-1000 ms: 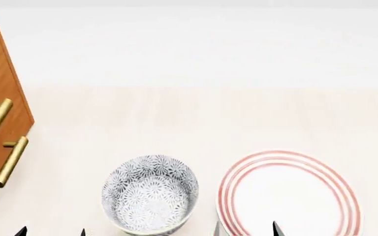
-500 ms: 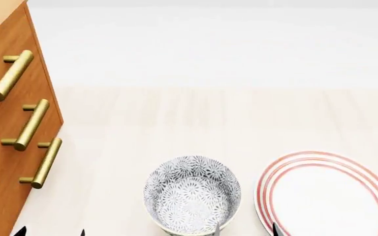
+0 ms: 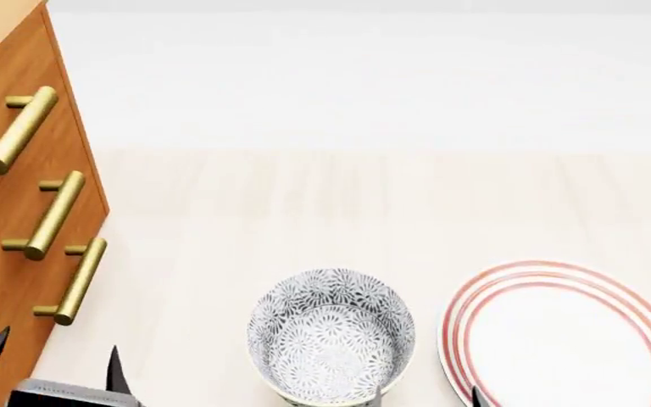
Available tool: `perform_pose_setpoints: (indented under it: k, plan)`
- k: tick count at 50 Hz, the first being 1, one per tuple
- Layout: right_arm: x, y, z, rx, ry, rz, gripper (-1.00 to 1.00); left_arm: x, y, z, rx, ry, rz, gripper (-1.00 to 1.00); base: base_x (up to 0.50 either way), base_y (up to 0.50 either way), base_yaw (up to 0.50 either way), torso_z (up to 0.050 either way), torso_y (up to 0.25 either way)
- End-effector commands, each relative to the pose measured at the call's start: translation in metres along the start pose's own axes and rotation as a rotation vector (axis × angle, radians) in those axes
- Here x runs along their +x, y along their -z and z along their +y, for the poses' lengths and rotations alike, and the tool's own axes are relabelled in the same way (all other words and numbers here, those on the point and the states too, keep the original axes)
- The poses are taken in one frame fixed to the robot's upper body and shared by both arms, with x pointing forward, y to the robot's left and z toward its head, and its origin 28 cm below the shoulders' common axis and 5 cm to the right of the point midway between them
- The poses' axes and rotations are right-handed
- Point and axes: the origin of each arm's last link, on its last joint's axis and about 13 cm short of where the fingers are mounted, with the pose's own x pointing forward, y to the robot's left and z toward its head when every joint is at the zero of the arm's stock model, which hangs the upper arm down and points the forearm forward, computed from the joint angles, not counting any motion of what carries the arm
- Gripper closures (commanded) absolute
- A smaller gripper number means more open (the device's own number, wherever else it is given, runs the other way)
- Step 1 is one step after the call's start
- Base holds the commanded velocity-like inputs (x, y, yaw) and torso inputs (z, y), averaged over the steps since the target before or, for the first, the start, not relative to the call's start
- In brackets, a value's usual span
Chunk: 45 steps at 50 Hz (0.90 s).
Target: Open the top drawer of the cabinet.
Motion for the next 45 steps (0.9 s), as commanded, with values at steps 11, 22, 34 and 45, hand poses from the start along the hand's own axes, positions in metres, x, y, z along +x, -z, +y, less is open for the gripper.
perform_pose_setpoints:
  k: [11, 22, 34, 45]
  plan:
    - [0.002, -0.002, 0.0, 0.007, 0.005, -0.009, -1.0, 0.026, -0.022, 0.023, 0.364, -0.037, -0.15, -1.0, 0.0, 0.0, 0.0, 0.0, 0.0]
    - [0.001, -0.003, 0.0, 0.007, 0.003, -0.008, -1.0, 0.029, -0.028, 0.031, 0.574, -0.025, -0.236, -1.0, 0.0, 0.0, 0.0, 0.0, 0.0]
    - [0.0, 0.0, 0.001, 0.009, -0.006, 0.0, -1.0, 0.038, -0.043, 0.044, 0.702, -0.055, -0.279, -1.0, 0.0, 0.0, 0.0, 0.0, 0.0]
    - [-0.002, 0.002, 0.001, 0.016, -0.017, 0.012, -1.0, 0.044, -0.058, 0.058, 0.793, -0.083, -0.307, -1.0, 0.0, 0.0, 0.0, 0.0, 0.0]
